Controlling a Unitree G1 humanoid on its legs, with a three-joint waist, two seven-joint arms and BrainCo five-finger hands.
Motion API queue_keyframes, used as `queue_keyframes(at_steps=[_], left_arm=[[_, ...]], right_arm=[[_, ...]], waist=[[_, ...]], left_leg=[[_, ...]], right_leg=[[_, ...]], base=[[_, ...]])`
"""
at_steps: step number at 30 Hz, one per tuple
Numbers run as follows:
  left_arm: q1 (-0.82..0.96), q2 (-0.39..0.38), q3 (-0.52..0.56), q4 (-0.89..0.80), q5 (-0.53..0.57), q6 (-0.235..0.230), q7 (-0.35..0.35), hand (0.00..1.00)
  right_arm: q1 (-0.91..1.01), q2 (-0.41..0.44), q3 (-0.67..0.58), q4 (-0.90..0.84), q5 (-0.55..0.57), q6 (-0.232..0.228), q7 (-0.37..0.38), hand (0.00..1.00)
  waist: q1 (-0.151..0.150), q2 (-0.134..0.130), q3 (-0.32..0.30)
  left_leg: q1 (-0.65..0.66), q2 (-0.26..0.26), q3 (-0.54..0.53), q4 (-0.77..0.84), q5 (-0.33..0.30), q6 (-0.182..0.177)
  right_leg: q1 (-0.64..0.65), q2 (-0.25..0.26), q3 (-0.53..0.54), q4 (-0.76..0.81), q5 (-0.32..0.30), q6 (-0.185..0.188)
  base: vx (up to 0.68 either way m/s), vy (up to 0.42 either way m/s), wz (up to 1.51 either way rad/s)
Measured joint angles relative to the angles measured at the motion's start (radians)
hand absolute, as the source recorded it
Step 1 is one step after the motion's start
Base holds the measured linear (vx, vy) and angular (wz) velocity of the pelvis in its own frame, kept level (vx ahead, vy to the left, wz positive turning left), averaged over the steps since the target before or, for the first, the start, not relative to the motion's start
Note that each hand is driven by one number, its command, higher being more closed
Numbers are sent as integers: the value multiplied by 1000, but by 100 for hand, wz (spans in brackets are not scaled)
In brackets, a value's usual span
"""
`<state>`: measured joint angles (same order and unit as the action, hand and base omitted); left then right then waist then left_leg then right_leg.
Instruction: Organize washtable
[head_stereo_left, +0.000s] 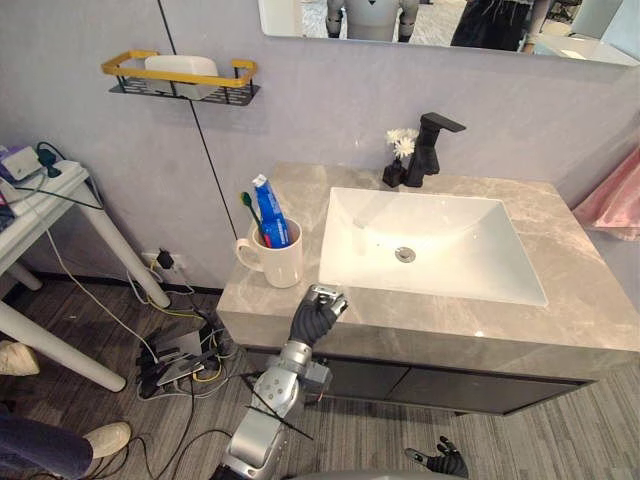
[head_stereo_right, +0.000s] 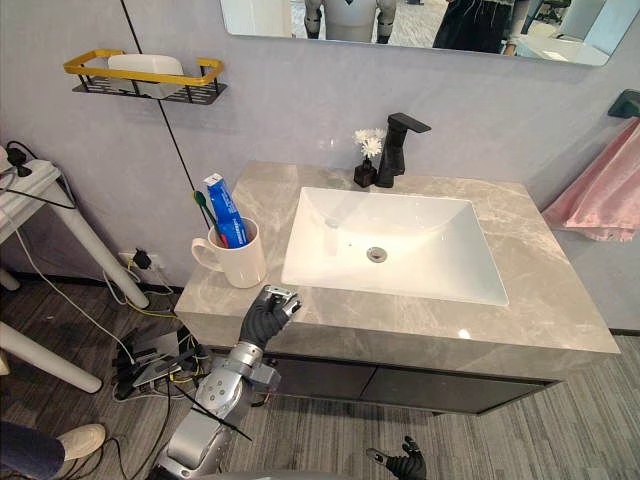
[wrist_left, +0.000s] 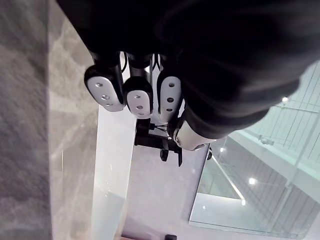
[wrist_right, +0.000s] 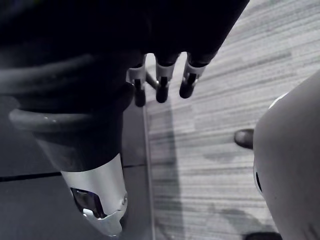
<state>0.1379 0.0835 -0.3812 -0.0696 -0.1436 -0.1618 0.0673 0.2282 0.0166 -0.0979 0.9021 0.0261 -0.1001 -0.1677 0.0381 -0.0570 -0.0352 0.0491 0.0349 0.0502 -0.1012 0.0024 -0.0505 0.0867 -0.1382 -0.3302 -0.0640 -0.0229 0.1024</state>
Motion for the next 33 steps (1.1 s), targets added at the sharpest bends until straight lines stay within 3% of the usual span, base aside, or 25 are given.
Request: queue_keyframes(at_steps=[11,33], left_arm=[[80,-3,70,-14,0,0,18,100],[-4,-37,191,-16,28,5,112,100]], right_arm=[[1,3,39,-5,-27,-2,5,0],[10,3,68,-45,-37,-4,37,0]], waist=[[1,-18,5],[-24,-27,16]], left_leg=[[13,0,6,-1,0,0],[14,0,38,-1,0,1]], right_leg=[[15,0,1,-10,6,2],[10,3,34,-32,27,0]], base=[[-18,-1,-2],[-12,1,-4]])
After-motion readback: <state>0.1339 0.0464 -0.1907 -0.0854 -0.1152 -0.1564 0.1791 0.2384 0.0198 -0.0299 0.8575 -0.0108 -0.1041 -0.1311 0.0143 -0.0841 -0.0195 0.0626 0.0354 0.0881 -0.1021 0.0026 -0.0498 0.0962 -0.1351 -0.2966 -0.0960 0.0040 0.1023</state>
